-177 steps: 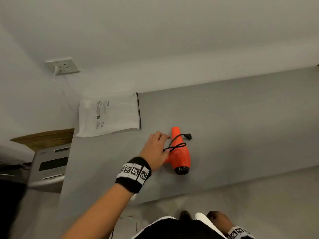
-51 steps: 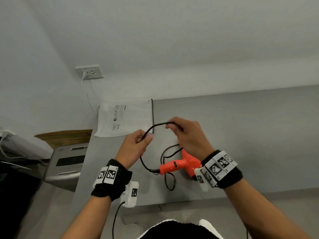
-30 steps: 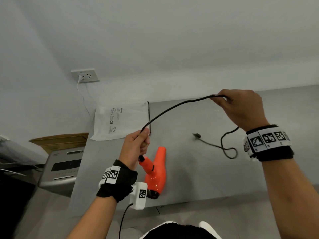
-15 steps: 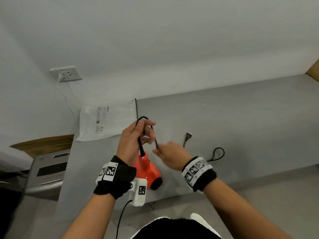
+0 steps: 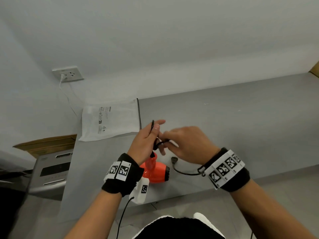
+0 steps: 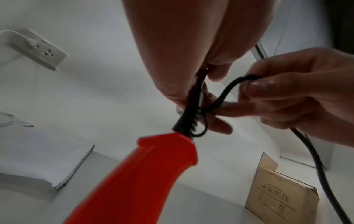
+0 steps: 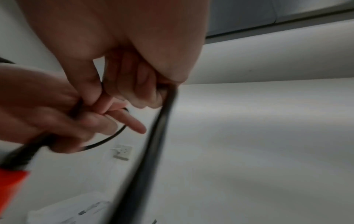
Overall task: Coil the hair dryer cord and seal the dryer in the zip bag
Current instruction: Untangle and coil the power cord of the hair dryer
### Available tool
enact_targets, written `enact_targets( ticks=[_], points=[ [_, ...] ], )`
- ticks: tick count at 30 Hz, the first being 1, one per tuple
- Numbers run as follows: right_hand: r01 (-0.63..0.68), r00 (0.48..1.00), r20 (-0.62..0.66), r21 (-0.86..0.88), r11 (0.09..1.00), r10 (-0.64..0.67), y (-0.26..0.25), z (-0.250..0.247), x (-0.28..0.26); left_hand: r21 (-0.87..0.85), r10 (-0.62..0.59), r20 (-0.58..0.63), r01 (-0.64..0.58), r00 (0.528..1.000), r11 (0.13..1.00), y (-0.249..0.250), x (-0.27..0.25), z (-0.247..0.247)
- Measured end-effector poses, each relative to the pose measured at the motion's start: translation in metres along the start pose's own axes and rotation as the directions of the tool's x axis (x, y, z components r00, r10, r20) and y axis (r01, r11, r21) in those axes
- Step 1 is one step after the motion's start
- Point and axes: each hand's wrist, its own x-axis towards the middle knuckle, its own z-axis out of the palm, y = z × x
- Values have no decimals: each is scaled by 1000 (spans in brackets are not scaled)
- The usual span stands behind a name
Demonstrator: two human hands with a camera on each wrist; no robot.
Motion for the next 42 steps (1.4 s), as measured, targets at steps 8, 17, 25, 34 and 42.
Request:
enact_targets(
  ticks=[8, 17, 25, 34, 42],
  points=[
    [-148, 989, 16, 95, 984, 147, 22, -9, 22, -126, -125, 158, 145, 979, 981, 10, -3, 12],
    [-205, 977, 145, 462, 863, 155, 22, 22, 21, -216, -132, 223, 181, 966, 959, 4, -6, 0],
    [-253, 965, 88, 549, 796, 247, 23, 43, 24, -254, -68, 254, 134, 965, 958, 2, -7, -6],
    [-325, 912, 323, 194, 926, 252, -8, 100, -9, -351, 11, 121, 32, 993, 936, -7, -7, 2],
    [10, 993, 114, 5, 1000, -11, -9, 22, -15, 32, -90, 56, 88, 994, 996, -4, -6, 5]
  ],
)
